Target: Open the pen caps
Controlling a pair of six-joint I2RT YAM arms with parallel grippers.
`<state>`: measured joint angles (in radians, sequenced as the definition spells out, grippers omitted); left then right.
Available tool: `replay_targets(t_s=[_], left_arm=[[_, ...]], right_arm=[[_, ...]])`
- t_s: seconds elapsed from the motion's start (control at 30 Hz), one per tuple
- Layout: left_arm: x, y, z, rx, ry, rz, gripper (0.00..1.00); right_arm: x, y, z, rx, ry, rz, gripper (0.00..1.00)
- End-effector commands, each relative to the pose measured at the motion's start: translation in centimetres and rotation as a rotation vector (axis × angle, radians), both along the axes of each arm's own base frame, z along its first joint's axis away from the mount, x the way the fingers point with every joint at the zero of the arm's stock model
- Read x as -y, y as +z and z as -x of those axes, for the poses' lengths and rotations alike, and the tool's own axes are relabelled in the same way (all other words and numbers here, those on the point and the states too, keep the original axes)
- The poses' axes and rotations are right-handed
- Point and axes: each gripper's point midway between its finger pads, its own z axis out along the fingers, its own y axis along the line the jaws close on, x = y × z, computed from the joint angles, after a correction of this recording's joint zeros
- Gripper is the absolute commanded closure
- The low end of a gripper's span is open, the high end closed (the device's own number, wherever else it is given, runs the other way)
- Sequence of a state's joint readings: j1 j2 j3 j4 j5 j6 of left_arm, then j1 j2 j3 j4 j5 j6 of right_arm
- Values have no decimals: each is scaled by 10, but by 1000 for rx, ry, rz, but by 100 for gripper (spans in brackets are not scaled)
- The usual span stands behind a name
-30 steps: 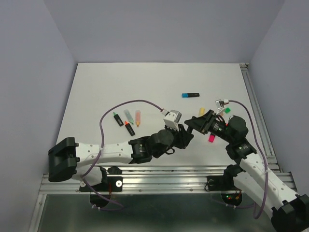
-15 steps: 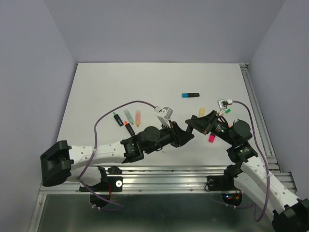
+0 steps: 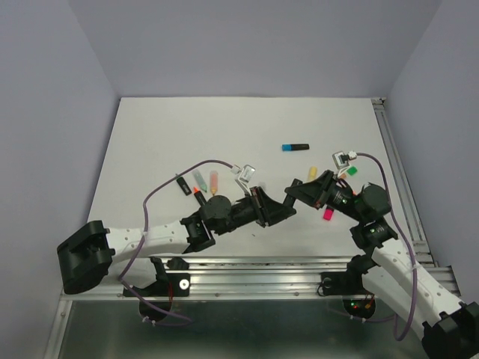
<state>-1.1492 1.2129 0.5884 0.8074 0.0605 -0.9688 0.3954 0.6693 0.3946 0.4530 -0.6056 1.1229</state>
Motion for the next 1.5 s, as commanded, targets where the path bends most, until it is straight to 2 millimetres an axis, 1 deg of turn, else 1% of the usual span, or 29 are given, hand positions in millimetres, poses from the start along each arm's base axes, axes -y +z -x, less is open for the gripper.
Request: replay_targets(t_s=[0.0,0.03,0.1,0.13,0.17,0.2,0.23,0.27,0.3,0.33,0.37,0.4,0.43,0.47,0.5,0.63,0.67,0.73,0.77,0.9,0.97,1.03,1.2,1.33,1.37,1.4,1.47], left_arm=[[-15,39,-3,-9,13,153,100],[-15,41,-2,-6,7,154,100],[-14,42,-3,-3,8,153,100],[-12,37,-4,-19,11,132,100],[-10,40,-4,-17,5,131,100],[-7,39,-4,-14,-3,117,100],[-3,29,-5,-26,-7,73,96],[-1,30,-3,-17,-24,61,87],[1,32,-2,0,-35,52,79],[3,28,-1,5,-46,39,65],[3,29,0,20,-54,33,58],[2,29,1,19,-56,31,47],[2,27,1,21,-56,27,44],[1,27,2,28,-58,26,43],[0,29,2,31,-55,31,39],[-5,29,3,48,-51,28,37],[-7,31,3,54,-47,33,37],[-11,31,1,67,-34,33,37],[-12,31,0,68,-29,31,37],[-14,31,-3,85,-25,26,38],[-12,30,-1,91,-36,22,41],[-9,31,-1,98,-44,18,44],[-9,31,-5,99,-30,18,46],[-9,34,-6,113,-22,27,46],[-9,34,-7,113,-16,27,46],[-10,34,-7,121,-15,25,47],[-11,35,-8,120,-6,30,47]], right_arm=[[5,62,8,228,-8,-66,93],[3,61,9,225,2,-63,93],[1,60,8,228,19,-66,99],[0,61,9,232,28,-69,99],[1,63,10,245,24,-74,99],[2,63,8,246,9,-75,99],[5,63,3,251,-29,-72,99],[7,57,-3,219,-56,-54,99],[9,58,-6,220,-82,-45,99],[11,62,-10,227,-112,-37,99],[12,59,-12,208,-120,-25,99],[11,60,-14,202,-119,-16,99],[9,57,-14,189,-110,-8,99],[9,58,-15,184,-105,-3,99],[6,54,-14,171,-88,3,99],[4,46,-16,135,-79,16,99],[4,40,-18,109,-79,36,99],[2,39,-16,100,-60,44,99],[1,34,-17,74,-56,54,99],[-2,25,-20,10,-42,57,99],[-3,27,-21,-11,-39,31,99],[-3,24,-24,-43,-49,19,99],[-4,21,-26,-82,-45,15,99],[-7,14,-23,-113,-11,7,99],[-7,18,-22,-107,-7,-12,99],[-8,13,-22,-120,-3,-15,99],[-9,12,-20,-129,8,-25,99]])
